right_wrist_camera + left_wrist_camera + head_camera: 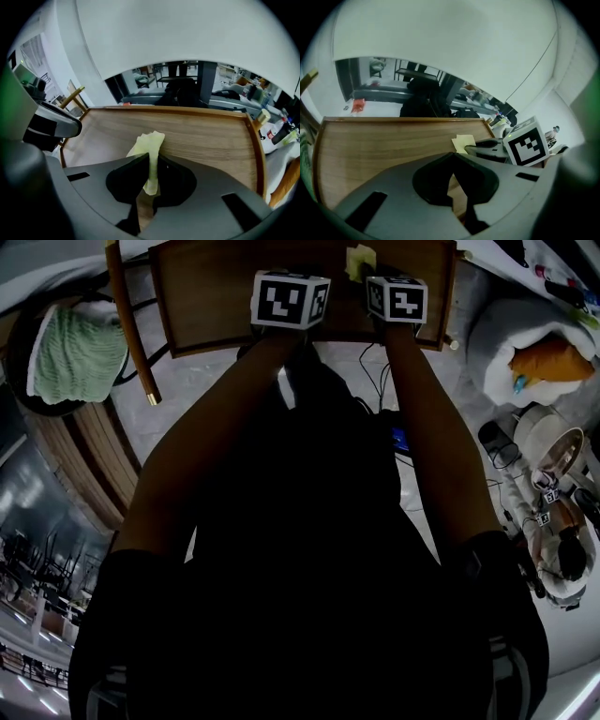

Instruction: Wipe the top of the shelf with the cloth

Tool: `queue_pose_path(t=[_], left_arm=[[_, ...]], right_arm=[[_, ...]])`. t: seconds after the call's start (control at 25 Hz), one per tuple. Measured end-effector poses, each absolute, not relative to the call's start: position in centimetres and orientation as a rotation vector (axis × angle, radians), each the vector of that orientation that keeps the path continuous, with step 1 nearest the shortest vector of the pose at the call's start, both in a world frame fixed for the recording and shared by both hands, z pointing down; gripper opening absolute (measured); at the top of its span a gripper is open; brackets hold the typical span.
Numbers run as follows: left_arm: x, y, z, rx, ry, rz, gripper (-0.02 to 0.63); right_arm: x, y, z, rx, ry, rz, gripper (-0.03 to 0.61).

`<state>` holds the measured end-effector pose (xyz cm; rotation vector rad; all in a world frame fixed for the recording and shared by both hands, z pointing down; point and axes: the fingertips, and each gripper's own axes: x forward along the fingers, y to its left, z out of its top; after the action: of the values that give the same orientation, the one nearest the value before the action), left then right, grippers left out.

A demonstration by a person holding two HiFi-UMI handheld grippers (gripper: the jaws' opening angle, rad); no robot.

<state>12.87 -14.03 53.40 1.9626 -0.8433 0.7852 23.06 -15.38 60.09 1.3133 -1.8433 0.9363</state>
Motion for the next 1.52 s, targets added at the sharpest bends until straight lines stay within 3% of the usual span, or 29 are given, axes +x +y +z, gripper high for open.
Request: queue_pose_path(t=[0.48,0.96,1.16,1.52], left_arm=[[19.3,-12.9,52.7,2.031,-0.726,0.796,0.011],[14.9,-12.7,50.9,2.030,-0.779,0.727,0.011],[7.3,-13.5,48.4,1.991,-0.900,0.653,0.011],[-11.6,-14.5,42.9,1.888,-1.146,0.606,0.011]], right_arm=[[36.6,-14.2,58.7,1.487,-1.577,0.889,0.043],[39.8,-13.5,57.4,1.632,-1.450,0.861,0.043],[30.9,-15.0,54.3,1.621,-1.685,0.862,0.043],[-0.2,-16.1,54.0,1.133,-2.169,1.058,0.043]])
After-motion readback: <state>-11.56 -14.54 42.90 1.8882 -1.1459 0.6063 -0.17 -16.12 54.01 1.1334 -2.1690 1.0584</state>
